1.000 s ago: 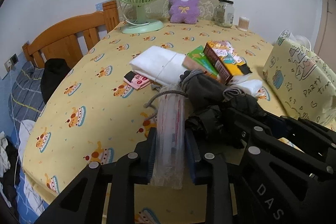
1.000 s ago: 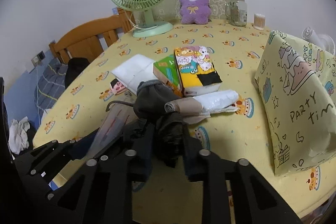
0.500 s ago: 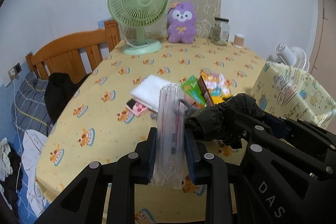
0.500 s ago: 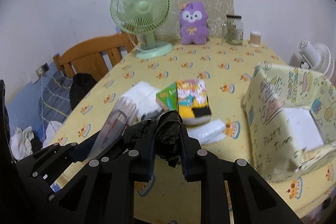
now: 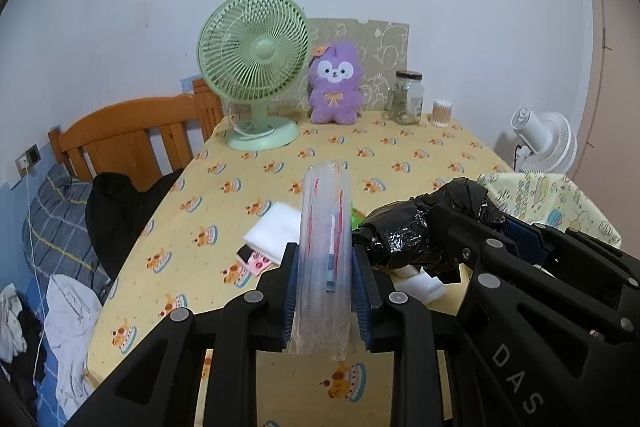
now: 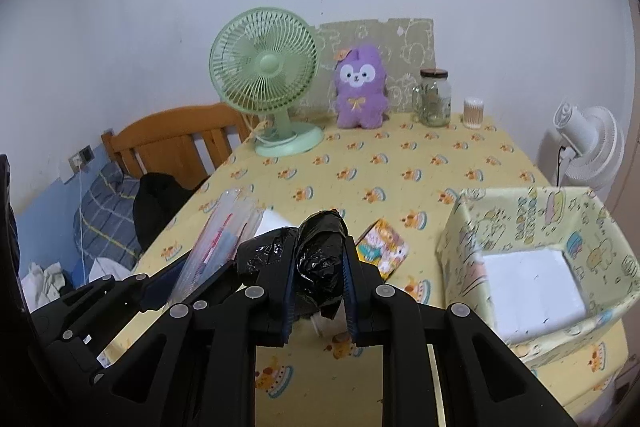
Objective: Organize soft objects
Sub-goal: 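Carry the pouch and black bag over the patterned paper box with both tools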
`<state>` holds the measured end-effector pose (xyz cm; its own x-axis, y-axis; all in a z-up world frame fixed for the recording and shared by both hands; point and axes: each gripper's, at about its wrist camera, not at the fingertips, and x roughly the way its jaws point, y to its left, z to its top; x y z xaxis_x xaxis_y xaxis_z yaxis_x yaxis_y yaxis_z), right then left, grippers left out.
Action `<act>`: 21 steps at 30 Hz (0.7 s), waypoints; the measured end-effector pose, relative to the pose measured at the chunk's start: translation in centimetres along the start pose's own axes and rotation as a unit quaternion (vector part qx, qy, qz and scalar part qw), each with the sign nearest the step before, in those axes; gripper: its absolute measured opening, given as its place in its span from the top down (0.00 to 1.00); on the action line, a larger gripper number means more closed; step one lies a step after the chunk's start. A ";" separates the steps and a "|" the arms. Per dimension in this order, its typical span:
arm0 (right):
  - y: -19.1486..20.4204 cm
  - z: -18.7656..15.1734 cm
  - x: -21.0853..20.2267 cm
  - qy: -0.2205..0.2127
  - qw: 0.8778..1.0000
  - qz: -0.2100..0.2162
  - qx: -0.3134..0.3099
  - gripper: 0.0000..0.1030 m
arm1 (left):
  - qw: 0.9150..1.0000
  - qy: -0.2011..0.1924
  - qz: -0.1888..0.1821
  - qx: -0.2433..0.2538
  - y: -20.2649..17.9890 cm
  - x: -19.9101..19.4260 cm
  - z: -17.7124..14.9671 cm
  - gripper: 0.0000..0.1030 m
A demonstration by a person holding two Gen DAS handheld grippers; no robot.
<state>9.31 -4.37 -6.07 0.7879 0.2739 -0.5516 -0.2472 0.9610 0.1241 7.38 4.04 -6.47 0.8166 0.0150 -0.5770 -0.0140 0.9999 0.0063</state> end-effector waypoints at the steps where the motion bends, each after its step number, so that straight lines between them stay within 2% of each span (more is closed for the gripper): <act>1: -0.1 0.2 -0.2 -0.002 1.000 -0.001 0.000 0.78 | 1.000 -0.001 -0.001 0.000 -0.1 -0.1 0.1 0.76; 21: -3.6 2.0 -2.4 -0.030 0.999 -0.019 0.008 0.78 | 1.000 -0.020 -0.013 0.009 -4.0 -0.6 2.4 0.76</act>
<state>9.41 -8.43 -3.53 0.8284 0.2394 -0.5064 -0.2086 0.9709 0.1178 8.33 0.03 -4.14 0.8389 -0.0107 -0.5442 0.0172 0.9998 0.0068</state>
